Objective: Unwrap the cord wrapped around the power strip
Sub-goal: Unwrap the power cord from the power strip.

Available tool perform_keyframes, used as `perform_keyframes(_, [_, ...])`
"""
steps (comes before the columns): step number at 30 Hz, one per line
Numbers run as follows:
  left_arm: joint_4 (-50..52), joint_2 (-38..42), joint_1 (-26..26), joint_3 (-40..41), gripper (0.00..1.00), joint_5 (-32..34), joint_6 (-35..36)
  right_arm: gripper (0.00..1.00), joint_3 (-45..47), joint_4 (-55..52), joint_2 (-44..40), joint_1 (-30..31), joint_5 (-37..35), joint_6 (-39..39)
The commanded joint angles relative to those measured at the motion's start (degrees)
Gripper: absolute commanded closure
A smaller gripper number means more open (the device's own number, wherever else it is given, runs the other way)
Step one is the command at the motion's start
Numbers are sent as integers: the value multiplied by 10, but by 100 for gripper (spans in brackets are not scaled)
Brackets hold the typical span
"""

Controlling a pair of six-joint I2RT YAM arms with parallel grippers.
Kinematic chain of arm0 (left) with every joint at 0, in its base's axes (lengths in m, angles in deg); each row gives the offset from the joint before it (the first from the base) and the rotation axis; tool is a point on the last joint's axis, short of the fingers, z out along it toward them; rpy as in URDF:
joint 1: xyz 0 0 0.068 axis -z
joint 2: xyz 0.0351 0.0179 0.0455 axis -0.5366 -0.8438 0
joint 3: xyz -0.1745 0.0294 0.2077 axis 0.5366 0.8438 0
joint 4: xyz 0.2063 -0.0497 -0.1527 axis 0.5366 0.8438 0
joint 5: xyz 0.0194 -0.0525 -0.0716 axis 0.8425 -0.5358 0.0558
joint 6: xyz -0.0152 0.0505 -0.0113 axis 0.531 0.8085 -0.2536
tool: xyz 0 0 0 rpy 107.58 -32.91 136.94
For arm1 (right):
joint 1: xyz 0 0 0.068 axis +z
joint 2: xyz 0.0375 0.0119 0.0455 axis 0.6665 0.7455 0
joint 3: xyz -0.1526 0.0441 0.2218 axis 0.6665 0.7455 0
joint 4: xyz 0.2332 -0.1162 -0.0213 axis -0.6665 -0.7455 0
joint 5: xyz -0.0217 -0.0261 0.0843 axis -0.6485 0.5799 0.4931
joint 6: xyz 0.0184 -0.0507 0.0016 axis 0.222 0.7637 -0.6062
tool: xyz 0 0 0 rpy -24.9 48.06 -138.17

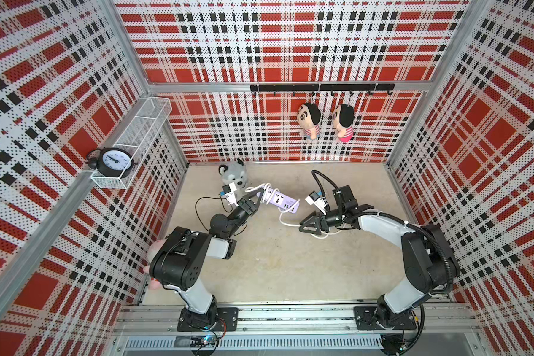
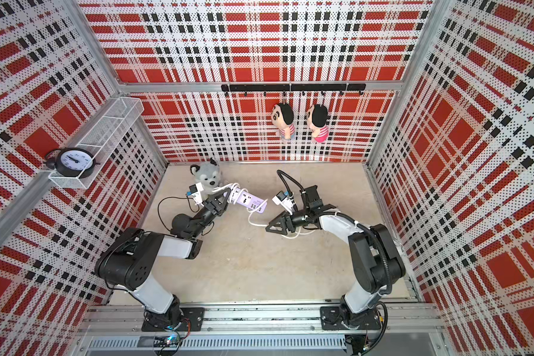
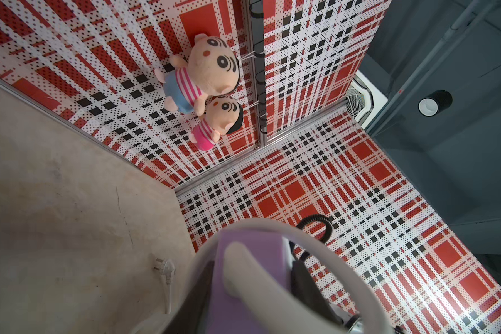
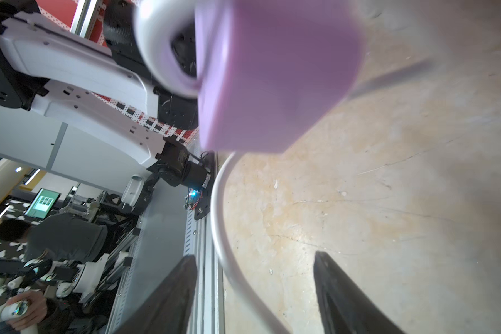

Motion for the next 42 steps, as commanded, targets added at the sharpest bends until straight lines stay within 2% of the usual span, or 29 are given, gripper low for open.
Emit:
perform_keyframes(1, [-114, 2, 1, -15, 100, 34, 3, 34, 46, 123, -19, 25, 23, -71])
perform_keyframes(3, [-115, 3, -1, -17, 100, 35, 1, 38, 66, 171, -14, 26, 25, -106])
perform_keyframes(4, [-114, 3, -1, -19, 100, 35, -2, 44, 71, 184, -11, 26, 21, -115])
perform_keyframes(7, [-114, 3, -4, -19, 100, 25, -11, 81, 70, 192, -14, 25, -5, -122])
perform_keyframes(8, [-115, 3, -6, -16, 100, 23, -15, 88, 67, 189, -16, 24, -17, -120])
perform_keyframes(11, [-120, 14, -33, -2, 100, 19, -26, 94, 48, 150, -7, 19, -49, -101])
perform_keyframes(16, [-119, 48, -77, 14, 100, -3, -45, 96, 56, 139, -1, -2, -87, -104])
perform_keyframes(17, [-118, 55, -83, 15, 100, -10, -48, 95, 61, 148, -6, -7, -93, -112])
perform_keyframes(18, [-117, 58, -86, 15, 100, -18, -52, 89, 67, 163, -14, -13, -98, -123])
perform_keyframes(21, [-116, 56, -78, 11, 100, -46, -58, 53, 79, 236, -39, -17, -91, -171])
perform_keyframes(22, [-117, 51, -74, 7, 100, -57, -61, 43, 77, 257, -43, -18, -84, -183])
perform_keyframes(25, [-118, 36, -66, 3, 100, -76, -77, 29, 73, 316, -49, -17, -80, -193])
perform_keyframes(28, [-120, 32, -60, -5, 100, -78, -102, 20, 93, 424, -45, -17, -85, -198])
perform_keyframes(32, [-117, 39, -49, -26, 100, -81, -124, 15, 133, 571, -33, -14, -97, -190])
perform_keyframes(38, [-116, 34, -44, -40, 100, -84, -146, 11, 107, 538, -8, 12, -123, -125])
perform_keyframes(42, [-116, 33, -36, -38, 100, -82, -147, 8, 89, 553, 19, 20, -128, -121])
